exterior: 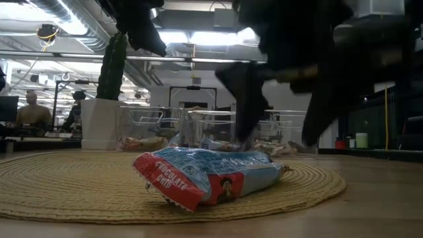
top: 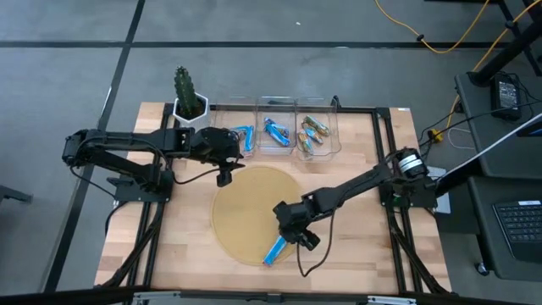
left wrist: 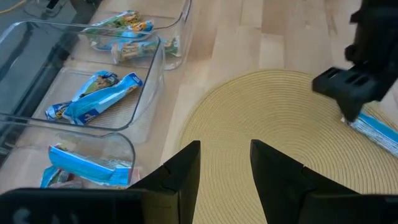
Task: Pick and place Granola Bars by type
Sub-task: Put the red granola bar into the left transparent bin
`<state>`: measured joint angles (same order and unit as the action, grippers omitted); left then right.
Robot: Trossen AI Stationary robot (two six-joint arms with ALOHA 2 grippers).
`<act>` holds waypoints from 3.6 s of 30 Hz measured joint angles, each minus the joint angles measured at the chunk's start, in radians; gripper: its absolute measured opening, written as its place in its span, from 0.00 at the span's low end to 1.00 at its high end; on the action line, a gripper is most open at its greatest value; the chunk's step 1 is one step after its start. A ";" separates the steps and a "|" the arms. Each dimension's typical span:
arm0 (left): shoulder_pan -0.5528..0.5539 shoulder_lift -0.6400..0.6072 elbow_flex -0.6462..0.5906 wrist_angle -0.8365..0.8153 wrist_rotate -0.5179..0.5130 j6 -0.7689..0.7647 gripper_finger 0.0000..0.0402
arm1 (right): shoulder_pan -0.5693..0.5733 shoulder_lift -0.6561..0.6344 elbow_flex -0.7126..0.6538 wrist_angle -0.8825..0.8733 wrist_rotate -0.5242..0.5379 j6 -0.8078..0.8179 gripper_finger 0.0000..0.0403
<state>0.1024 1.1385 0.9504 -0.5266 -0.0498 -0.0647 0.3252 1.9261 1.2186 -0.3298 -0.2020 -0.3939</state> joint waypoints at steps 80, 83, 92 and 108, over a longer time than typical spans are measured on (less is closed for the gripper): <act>-0.090 0.081 0.000 0.585 -0.092 -0.030 0.60 | -0.296 -0.446 0.356 -0.500 0.497 0.362 0.04; -0.090 0.107 0.000 0.590 -0.089 -0.034 0.59 | -0.296 -0.446 0.356 -0.500 0.497 0.356 0.04; -0.081 0.120 0.000 0.643 -0.089 -0.038 0.42 | -0.296 -0.446 0.356 -0.511 0.497 0.331 0.04; -0.079 0.120 0.000 0.631 -0.057 -0.053 0.02 | -0.304 -0.446 0.355 -0.498 0.496 0.297 0.11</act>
<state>0.0238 1.2583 0.9501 0.1039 -0.1063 -0.1181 0.0216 1.4799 1.5738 -0.8280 0.2938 -0.0973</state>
